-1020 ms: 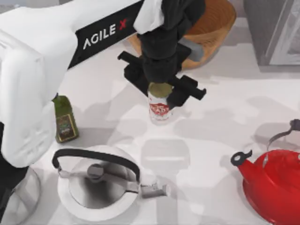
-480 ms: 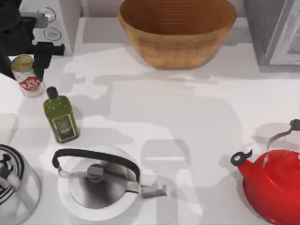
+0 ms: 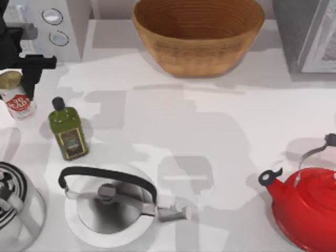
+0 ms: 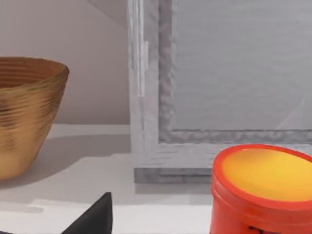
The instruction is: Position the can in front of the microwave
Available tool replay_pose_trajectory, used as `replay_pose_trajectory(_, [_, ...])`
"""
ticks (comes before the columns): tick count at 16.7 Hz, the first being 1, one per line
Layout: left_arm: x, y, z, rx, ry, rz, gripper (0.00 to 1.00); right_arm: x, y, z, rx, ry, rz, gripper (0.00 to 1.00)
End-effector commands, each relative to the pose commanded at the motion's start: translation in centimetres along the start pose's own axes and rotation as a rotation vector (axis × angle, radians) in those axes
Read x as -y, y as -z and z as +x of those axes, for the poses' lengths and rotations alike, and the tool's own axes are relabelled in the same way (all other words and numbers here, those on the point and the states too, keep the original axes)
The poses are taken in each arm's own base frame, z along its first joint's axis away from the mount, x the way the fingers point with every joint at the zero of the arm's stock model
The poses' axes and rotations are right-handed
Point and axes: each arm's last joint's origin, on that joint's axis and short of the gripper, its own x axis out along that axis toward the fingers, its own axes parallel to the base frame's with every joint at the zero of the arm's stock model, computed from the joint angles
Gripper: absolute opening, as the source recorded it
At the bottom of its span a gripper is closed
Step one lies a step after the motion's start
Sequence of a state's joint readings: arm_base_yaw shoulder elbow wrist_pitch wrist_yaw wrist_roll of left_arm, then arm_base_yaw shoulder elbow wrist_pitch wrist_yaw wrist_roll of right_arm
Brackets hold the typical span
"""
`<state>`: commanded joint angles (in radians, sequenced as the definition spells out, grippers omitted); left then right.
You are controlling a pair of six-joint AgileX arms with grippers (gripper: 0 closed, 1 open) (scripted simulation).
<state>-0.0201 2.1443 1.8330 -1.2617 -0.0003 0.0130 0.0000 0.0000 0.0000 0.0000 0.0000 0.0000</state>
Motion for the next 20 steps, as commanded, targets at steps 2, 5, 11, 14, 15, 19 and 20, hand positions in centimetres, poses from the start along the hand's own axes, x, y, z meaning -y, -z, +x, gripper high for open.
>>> replay_pose_trajectory(2, [-0.06,0.07,0.35,0.000,0.001,-0.002,0.00,0.00,0.00,0.00,0.000,0.000,0.000,1.00])
replay_pose_trajectory(5, [-0.11,0.10,0.57,0.002,0.002,-0.004,0.00,0.00,0.00,0.00,0.000,0.000,0.000,1.00])
replay_pose_trajectory(11, [-0.11,0.10,0.57,0.002,0.002,-0.004,0.30,0.00,0.00,0.00,0.000,0.000,0.000,1.00])
replay_pose_trajectory(14, [-0.11,0.10,0.57,0.002,0.002,-0.004,0.53,0.00,0.00,0.00,0.000,0.000,0.000,1.00])
replay_pose_trajectory(15, [-0.11,0.10,0.57,0.002,0.002,-0.004,0.60,0.00,0.00,0.00,0.000,0.000,0.000,1.00])
replay_pose_trajectory(19, [-0.11,0.10,0.57,0.002,0.002,-0.004,0.90,0.00,0.00,0.00,0.000,0.000,0.000,1.00])
replay_pose_trajectory(20, [-0.11,0.10,0.57,0.002,0.002,-0.004,0.98,0.00,0.00,0.00,0.000,0.000,0.000,1.00])
